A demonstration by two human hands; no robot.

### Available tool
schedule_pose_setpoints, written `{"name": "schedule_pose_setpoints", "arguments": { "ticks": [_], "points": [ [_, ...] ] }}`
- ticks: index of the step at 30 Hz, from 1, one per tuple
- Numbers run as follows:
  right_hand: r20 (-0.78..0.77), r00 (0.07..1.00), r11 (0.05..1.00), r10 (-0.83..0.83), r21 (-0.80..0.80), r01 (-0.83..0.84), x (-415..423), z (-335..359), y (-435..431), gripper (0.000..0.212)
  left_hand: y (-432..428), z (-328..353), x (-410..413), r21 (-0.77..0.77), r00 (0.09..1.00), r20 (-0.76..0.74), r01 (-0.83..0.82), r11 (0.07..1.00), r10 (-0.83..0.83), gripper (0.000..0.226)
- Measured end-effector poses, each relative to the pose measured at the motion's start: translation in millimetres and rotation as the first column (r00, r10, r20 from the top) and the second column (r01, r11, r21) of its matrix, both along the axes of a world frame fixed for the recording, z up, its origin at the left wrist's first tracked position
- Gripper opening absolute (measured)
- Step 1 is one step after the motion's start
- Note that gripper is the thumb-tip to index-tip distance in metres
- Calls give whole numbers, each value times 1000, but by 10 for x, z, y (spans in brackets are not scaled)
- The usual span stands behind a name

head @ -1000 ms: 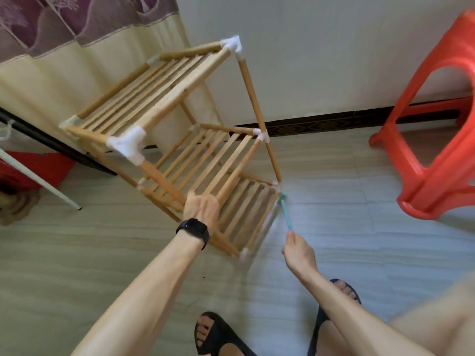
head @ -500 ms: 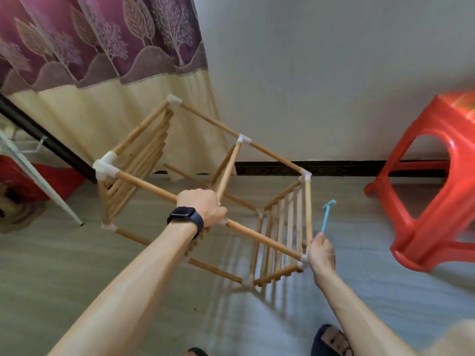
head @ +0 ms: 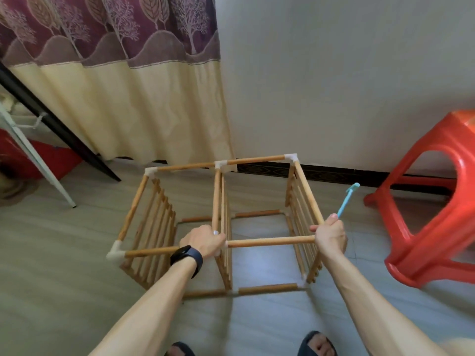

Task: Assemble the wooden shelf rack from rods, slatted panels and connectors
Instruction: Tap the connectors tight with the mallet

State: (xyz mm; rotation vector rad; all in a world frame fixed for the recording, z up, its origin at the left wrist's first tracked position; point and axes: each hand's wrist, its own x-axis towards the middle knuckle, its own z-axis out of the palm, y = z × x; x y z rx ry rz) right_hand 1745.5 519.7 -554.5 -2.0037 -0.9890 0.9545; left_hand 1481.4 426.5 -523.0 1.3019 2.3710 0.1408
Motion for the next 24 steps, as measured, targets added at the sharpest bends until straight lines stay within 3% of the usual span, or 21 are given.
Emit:
{"name": "schedule_pose_setpoints", "arguments": {
  "ticks": [6,9,11,14,18,22,24],
  "points": [
    [12,999,997,53,60,-54,83,502,259,54,215,291,-33,107,1000,-26,-8,994,10,40],
    [67,995,980,77,178,-88,100,1207,382,53,308,545,-68,186,998,57,-45,981,35,42],
    [100,991,950,91,288,-117,32,1767,382,49,318,630,-69,256,974,218,-113,960,57,41],
    [77,989,857,126,493,-148,-151,2472,367,46,328,661,-5,288,819,571,-263,921,55,35],
    [22,942,718,335,642,-270,-415,2869,334,37,271,437,149,242,595,794,-499,832,126,35],
    [376,810,603,450,541,-586,-529,2645,119,41,228,54,199,129,506,809,-648,751,298,31],
    [474,737,546,482,496,-675,-569,2399,63,38,223,-3,142,114,527,781,-648,753,335,32]
  ]
}}
